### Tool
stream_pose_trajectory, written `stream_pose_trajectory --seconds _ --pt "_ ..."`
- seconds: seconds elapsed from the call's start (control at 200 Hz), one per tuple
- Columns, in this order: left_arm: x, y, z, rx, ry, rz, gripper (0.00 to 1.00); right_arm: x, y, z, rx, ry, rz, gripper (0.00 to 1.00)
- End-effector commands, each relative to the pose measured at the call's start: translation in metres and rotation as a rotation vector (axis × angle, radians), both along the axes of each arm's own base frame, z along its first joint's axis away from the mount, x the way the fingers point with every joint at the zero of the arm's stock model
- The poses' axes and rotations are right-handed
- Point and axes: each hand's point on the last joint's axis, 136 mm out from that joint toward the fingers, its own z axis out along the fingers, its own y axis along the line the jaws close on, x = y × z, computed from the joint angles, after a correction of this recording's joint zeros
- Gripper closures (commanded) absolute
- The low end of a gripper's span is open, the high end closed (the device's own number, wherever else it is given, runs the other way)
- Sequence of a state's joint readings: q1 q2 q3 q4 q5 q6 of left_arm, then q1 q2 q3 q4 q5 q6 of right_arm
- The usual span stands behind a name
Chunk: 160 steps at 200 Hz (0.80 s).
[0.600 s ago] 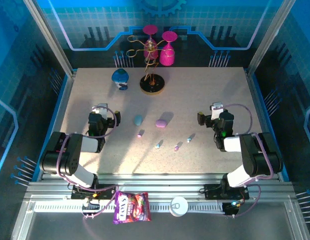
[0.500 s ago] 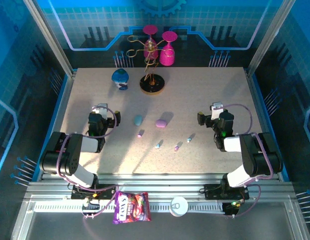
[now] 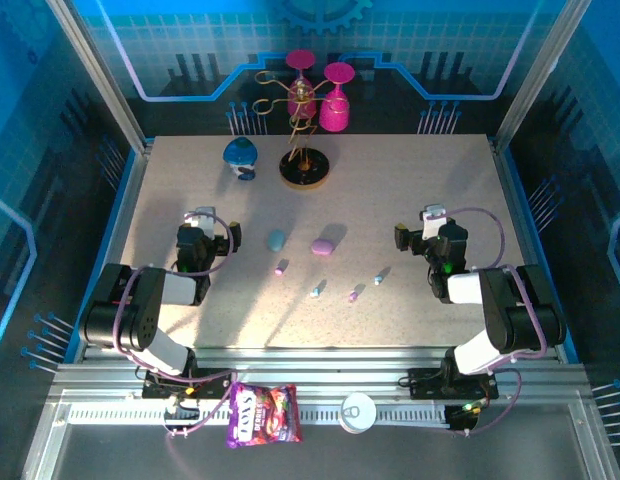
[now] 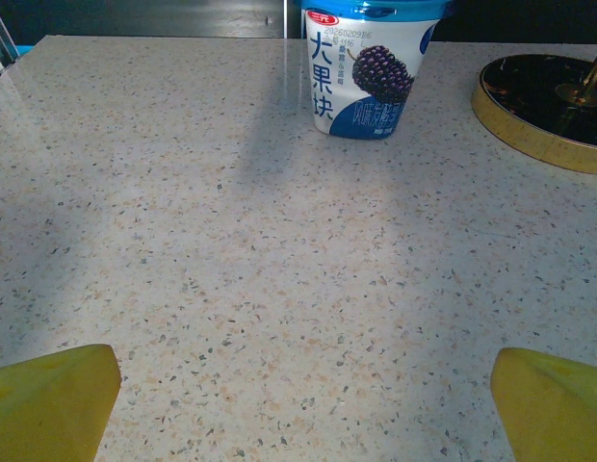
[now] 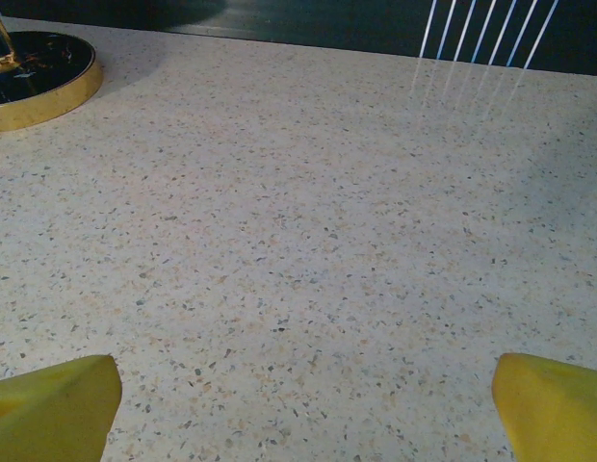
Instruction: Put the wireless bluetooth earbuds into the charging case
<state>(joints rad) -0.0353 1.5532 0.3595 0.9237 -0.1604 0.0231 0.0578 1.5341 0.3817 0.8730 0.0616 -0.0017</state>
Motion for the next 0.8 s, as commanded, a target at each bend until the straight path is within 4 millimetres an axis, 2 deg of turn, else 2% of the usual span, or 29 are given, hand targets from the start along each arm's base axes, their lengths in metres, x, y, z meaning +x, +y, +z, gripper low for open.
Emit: stream_pose_trajectory --seconds 0.0,0.455,0.625,0.795 --pt "0.007 0.002 0.010 -0.024 -0.033 0.013 0.01 0.006 0.004 0.008 -0.004 -0.026 0.022 0.00" --pt "0.003 0.005 0.012 -0.017 -0.052 0.032 0.01 0.006 0.003 0.008 -0.006 -0.029 0.016 0.00" --pt "-0.014 0.013 0.031 -0.013 -0.137 0.081 0.01 0.004 -0.005 0.014 -0.005 -0.050 -0.031 0.00" --pt "-0.027 0.015 0.068 -0.004 -0.168 0.093 0.01 0.000 0.002 0.030 -0.035 -0.054 -0.015 0.00"
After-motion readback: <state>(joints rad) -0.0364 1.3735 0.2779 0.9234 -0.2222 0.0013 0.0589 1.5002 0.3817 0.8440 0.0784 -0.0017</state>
